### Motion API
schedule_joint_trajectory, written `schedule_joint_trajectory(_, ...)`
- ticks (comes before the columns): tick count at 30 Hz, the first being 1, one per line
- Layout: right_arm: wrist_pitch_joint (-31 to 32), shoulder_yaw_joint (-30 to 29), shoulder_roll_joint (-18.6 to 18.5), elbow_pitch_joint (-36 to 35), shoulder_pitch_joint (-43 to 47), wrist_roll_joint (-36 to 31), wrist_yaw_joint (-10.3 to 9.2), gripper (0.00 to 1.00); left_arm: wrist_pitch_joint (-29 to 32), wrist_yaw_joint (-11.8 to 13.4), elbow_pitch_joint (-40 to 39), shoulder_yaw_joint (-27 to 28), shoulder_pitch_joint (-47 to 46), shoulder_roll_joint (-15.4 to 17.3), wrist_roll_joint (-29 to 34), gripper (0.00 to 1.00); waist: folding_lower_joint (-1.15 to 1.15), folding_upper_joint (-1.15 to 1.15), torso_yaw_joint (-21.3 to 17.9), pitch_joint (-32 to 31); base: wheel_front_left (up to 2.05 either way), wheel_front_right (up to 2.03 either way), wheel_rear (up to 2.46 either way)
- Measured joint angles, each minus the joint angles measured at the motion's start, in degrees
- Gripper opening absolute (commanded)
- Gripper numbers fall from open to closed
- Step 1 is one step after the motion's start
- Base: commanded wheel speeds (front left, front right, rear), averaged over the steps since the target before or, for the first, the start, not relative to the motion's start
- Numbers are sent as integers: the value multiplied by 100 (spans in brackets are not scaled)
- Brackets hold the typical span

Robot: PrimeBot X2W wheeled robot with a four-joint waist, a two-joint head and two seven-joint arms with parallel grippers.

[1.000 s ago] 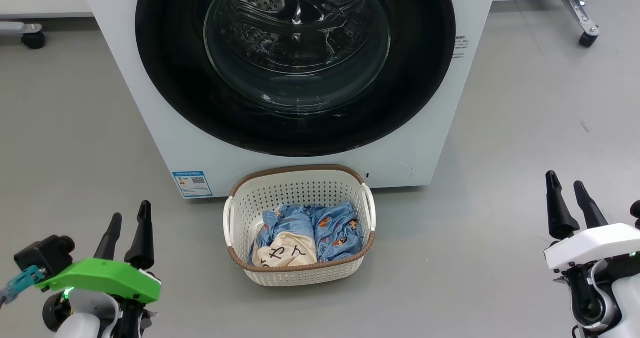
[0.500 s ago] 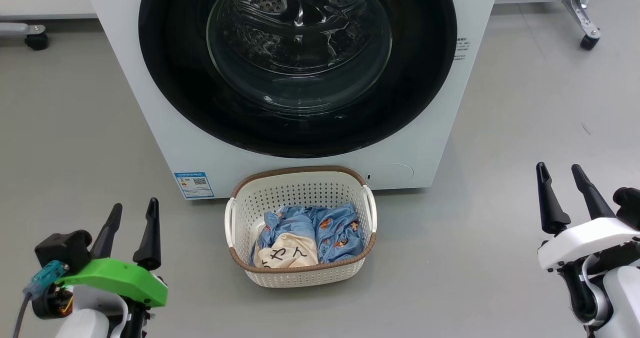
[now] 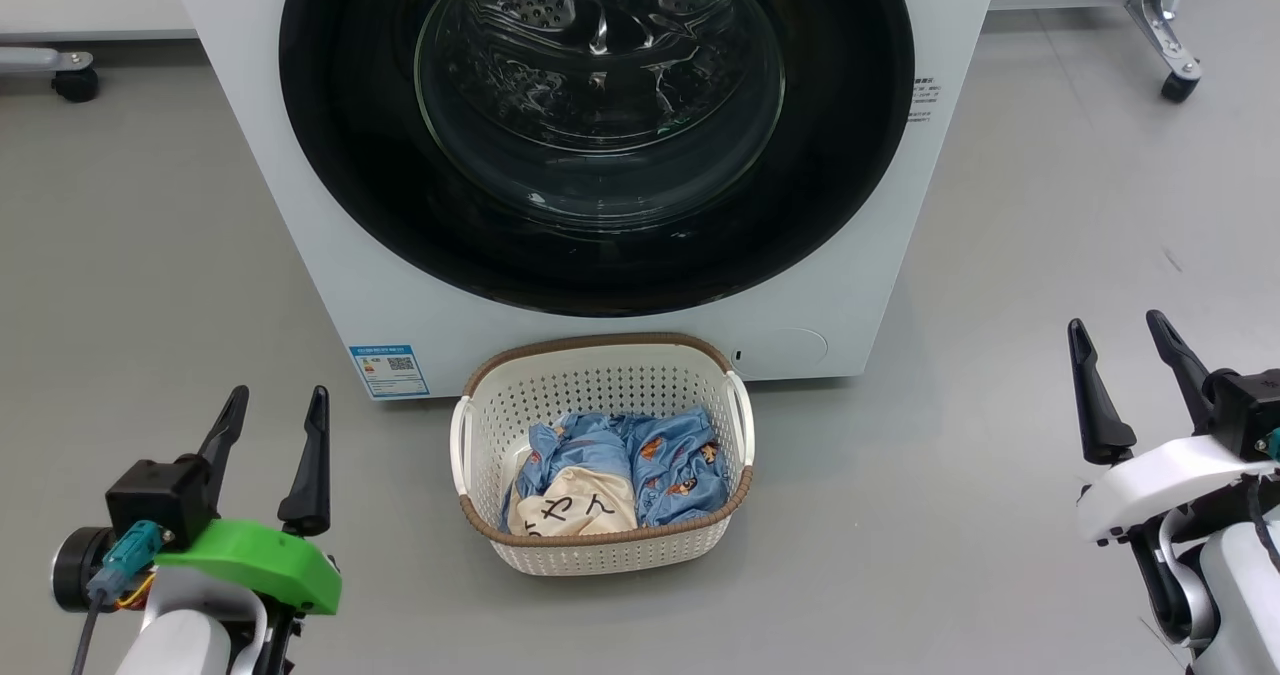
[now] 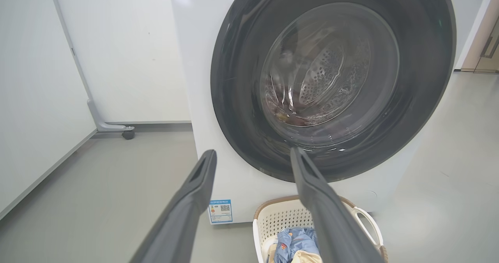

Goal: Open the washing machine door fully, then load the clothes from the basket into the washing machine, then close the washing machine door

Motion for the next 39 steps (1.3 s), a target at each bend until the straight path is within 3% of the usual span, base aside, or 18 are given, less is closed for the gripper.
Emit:
schedule_joint_trajectory(9,-157,82,-34,43,-103,-335,1,100,-155,-1,0,-19,-25,46,543,100,0,0,2,12,0,0,0)
schedule_joint_trajectory(39,-157,-16,5,187,-147,-318,62,100,-155,-13,20,372,-25,-102,605,100,0,0,-21,43,0,0,0)
